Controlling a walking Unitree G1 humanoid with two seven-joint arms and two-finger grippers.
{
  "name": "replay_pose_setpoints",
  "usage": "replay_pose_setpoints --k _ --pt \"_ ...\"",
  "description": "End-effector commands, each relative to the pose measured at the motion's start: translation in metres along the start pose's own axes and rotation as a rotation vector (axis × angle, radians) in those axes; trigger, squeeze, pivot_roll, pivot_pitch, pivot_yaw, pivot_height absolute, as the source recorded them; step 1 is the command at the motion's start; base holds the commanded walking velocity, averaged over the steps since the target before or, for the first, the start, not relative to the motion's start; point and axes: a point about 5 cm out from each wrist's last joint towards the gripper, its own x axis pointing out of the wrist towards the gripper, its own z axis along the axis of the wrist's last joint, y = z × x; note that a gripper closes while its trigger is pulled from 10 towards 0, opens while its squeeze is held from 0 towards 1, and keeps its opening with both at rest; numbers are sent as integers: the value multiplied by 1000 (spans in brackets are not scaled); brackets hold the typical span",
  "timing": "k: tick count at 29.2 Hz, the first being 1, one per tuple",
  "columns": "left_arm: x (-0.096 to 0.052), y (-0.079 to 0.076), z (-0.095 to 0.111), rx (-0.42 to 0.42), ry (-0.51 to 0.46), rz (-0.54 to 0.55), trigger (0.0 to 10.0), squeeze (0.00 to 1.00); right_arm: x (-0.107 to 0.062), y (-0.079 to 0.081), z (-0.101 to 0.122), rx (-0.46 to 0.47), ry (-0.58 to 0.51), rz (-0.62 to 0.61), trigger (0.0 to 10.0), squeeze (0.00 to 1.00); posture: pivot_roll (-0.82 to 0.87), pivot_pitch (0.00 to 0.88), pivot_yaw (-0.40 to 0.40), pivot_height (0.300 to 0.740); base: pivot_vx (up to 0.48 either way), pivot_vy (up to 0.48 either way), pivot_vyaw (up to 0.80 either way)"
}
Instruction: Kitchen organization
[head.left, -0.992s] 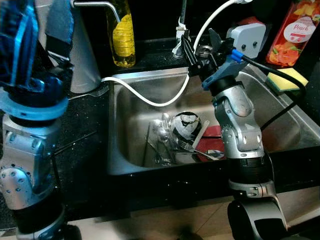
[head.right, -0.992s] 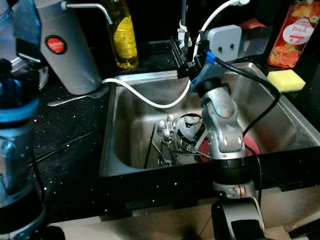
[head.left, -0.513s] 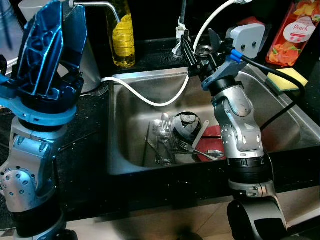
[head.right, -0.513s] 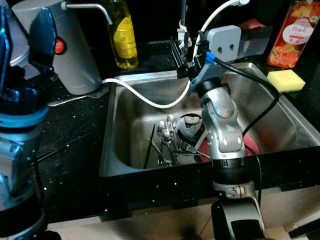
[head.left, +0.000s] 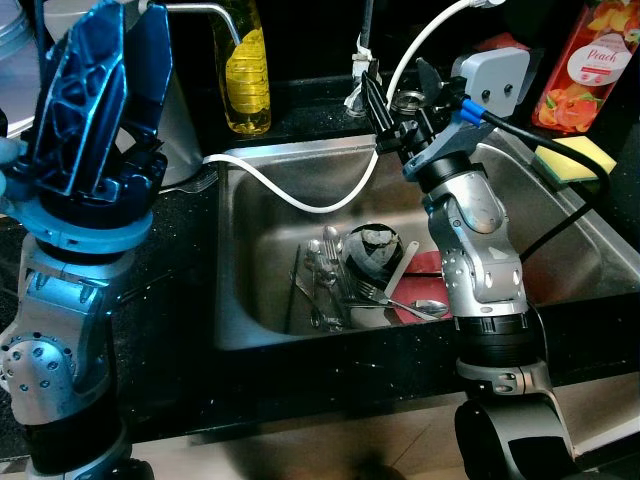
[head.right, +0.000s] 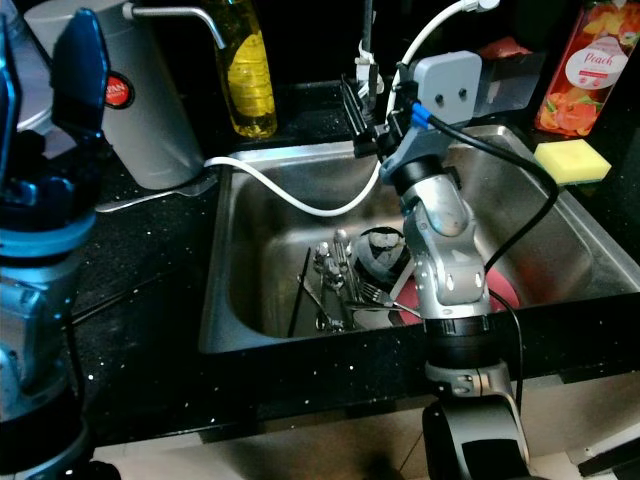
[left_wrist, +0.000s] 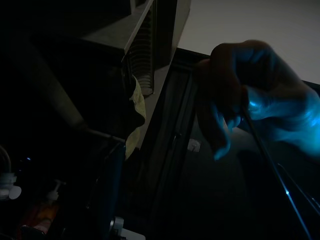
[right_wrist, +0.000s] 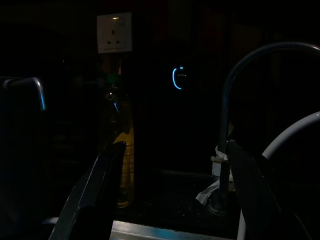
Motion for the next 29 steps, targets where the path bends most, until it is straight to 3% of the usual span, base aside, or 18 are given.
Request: replay_pose_setpoints --k 1,29 --pt "2 -2 1 26 23 -17 10000 0 3 1 2 4 -14 2 10000 0 -61 4 51 740 0 0 0" --pt "2 -1 4 43 34 -23 10000 0 4 2 5 8 -32 -10 10000 0 -42 2 68 740 0 0 0"
